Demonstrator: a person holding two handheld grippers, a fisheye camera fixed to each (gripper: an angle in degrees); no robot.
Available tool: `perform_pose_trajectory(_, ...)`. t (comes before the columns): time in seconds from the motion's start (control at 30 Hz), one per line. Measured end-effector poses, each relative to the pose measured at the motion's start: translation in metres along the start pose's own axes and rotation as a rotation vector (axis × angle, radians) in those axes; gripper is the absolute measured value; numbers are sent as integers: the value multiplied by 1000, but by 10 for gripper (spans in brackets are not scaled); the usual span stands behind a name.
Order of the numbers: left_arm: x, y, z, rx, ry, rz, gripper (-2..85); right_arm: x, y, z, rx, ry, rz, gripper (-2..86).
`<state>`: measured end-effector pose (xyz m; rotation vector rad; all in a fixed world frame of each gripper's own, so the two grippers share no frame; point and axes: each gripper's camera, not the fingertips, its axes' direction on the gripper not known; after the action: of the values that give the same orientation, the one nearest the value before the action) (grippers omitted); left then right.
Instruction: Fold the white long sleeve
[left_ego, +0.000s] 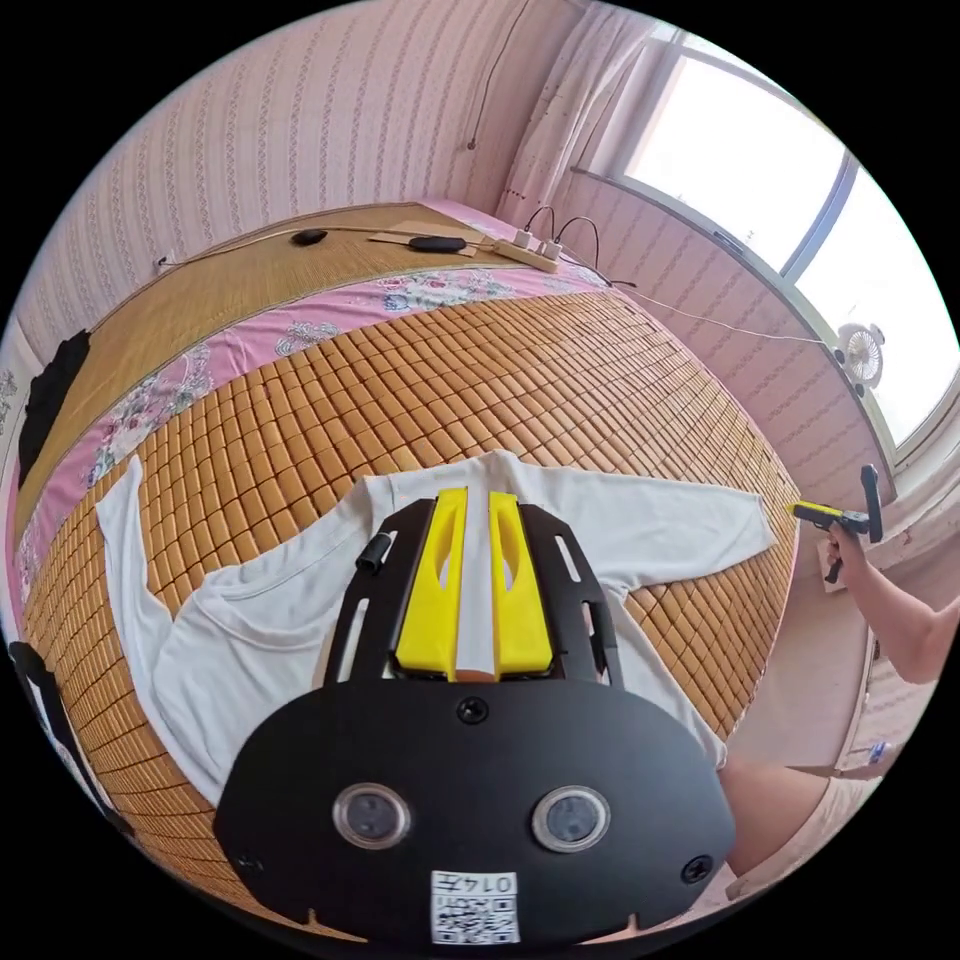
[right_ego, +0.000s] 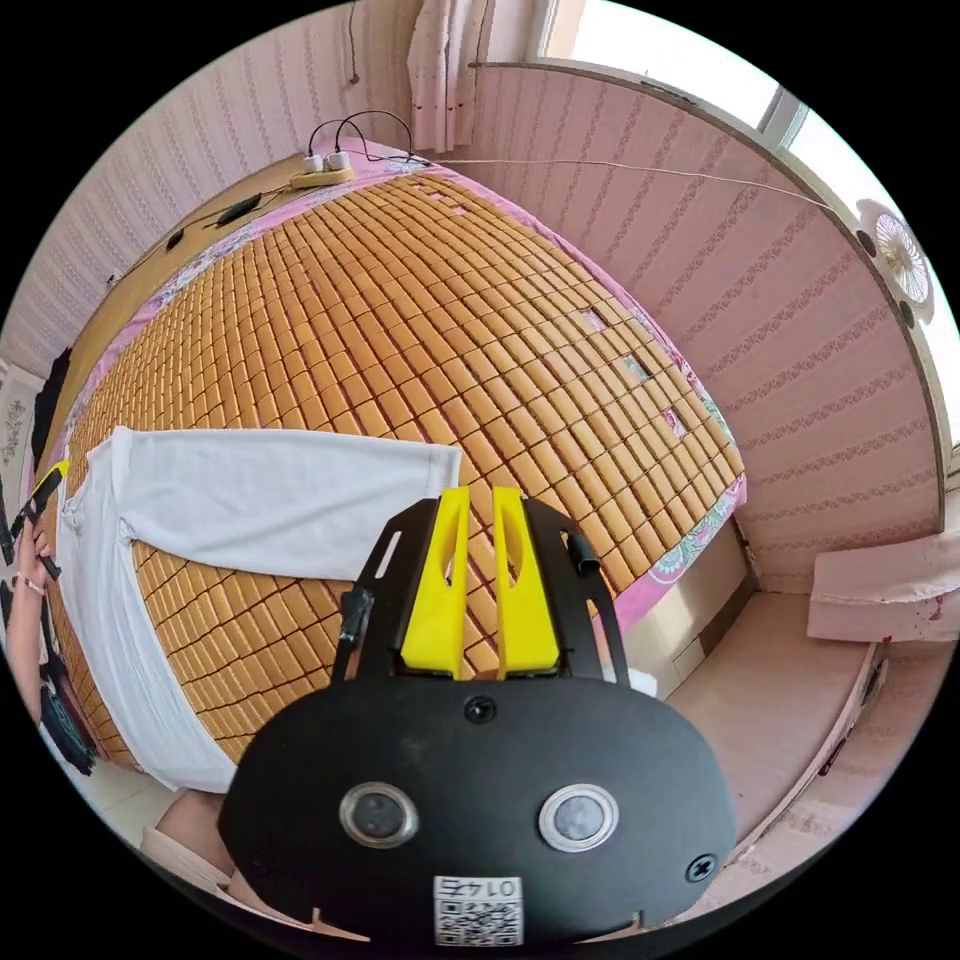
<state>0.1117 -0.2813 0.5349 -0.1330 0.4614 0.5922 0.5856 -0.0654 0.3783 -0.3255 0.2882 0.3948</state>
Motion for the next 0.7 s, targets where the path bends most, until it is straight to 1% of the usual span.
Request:
perform_pose_trajectory(0.03, -7, 16, -10, -13, -13, -22, 45, -22, -3, -3, -26, 17, -77, 53)
perform_pose_trajectory(0.1, -35, 83, -44, -68, -53, -118, 45, -63, -10, -7, -50, 5, -194, 60)
perform_pose_trajectory(0.17, -56, 131, -64, -109, -93, -200, 45, -139, -28, -14, -44, -75, -357, 66)
perform_pose_trajectory(0.2, -70, 161, -76, -124, -125, -258, 45, -162, -33, -16, -35, -106, -397, 65)
perform_pose_trajectory(0.23, -77, 175, -82, -130, -142, -293, 45, -211, -45, -20, -15, -181, -476, 63)
perform_pose_trajectory(0.27, -91, 201, -91, -134, -164, -372, 44, -265, -56, -24, 12, -275, -543, 58)
perform_pose_trajectory(0.3, -102, 224, -98, -119, -159, -438, 43, -293, -61, -26, 25, -334, -577, 56)
perform_pose_trajectory(0.37, -113, 250, -107, -82, -146, -496, 42, -410, -78, -30, 52, -512, -733, 48)
perform_pose_trajectory(0.4, -118, 264, -111, -73, -151, -521, 42, -440, -82, -31, 51, -544, -760, 48)
perform_pose_trajectory(0.47, -123, 283, -115, -71, -170, -545, 42, -560, -91, -43, 53, -661, -883, 56)
perform_pose_trajectory(0.5, -124, 294, -117, -66, -184, -550, 41, -589, -90, -46, 57, -674, -917, 57)
perform_pose_trajectory(0.57, -125, 307, -122, -49, -221, -526, 37, -701, -80, -58, 35, -689, -1060, 60)
perform_pose_trajectory(0.6, -126, 315, -123, -44, -247, -512, 35, -726, -76, -59, 32, -681, -1087, 60)
perform_pose_trajectory(0.67, -130, 324, -124, -46, -245, -492, 33, -816, -56, -56, 10, -600, -1177, 65)
perform_pose_trajectory(0.7, -133, 330, -123, -50, -240, -486, 33, -836, -51, -53, 0, -571, -1191, 68)
